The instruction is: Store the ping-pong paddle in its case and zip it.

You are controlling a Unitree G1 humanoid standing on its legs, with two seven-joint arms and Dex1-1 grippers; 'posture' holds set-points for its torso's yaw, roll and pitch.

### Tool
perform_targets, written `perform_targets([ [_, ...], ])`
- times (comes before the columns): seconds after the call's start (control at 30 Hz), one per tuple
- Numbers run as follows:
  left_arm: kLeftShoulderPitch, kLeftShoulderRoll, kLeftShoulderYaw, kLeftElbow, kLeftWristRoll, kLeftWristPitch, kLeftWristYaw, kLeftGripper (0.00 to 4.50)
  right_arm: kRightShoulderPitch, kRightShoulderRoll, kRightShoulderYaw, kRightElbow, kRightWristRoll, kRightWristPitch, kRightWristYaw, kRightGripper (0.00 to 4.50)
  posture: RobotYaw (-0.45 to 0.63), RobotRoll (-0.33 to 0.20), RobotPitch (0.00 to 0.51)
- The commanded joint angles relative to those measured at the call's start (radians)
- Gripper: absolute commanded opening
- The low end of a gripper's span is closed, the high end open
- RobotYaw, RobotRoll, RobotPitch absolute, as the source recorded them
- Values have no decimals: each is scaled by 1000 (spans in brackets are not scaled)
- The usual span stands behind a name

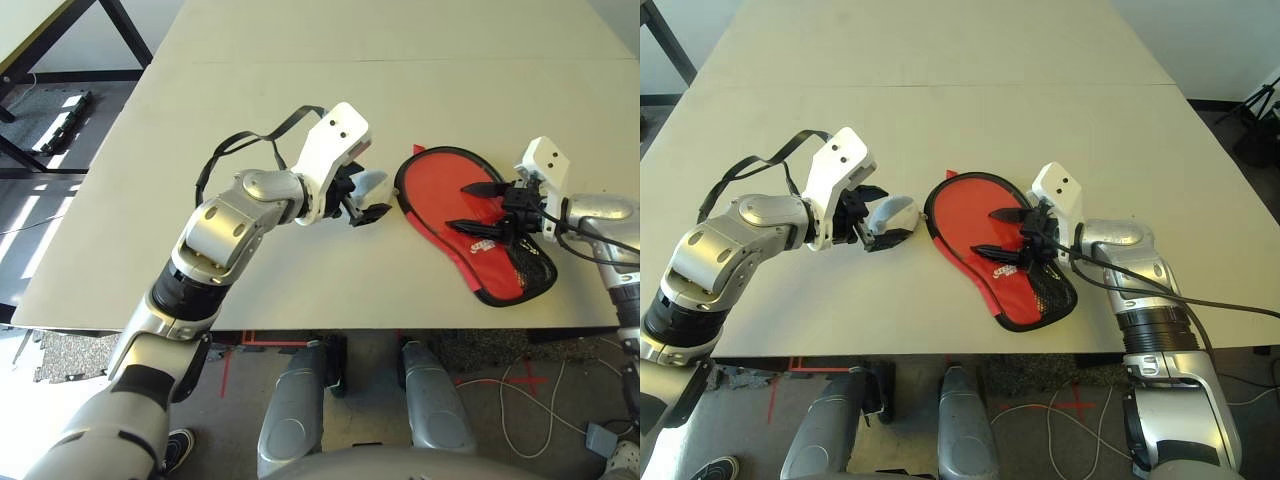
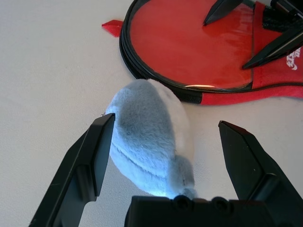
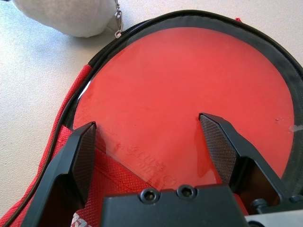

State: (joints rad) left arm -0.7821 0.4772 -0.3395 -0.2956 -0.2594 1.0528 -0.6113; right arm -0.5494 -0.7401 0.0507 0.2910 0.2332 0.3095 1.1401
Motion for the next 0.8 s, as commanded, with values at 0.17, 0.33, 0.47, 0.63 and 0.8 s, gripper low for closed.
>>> perform_targets([
  [0.17,-8,-9,-53,56,60,9,27,4500,49,-7,24,7,-35,2,-10,4468,-54,0,264],
  [0.33,-10,-14,-56,77,81,-7,26,4500,59,-15,37,12,-61,-36,-14,4468,-57,0,266],
  [0.47,-10,-21,-49,85,90,-14,27,4088,66,-17,40,13,-66,-48,-16,4500,-58,0,269],
  [0.63,-10,-16,-54,85,88,-13,9,2639,72,-20,47,16,-77,-57,-23,4500,-61,0,269],
  [0.8,-16,-19,-55,97,95,-20,6,1122,75,-23,50,18,-80,-57,-27,4500,-63,0,268],
])
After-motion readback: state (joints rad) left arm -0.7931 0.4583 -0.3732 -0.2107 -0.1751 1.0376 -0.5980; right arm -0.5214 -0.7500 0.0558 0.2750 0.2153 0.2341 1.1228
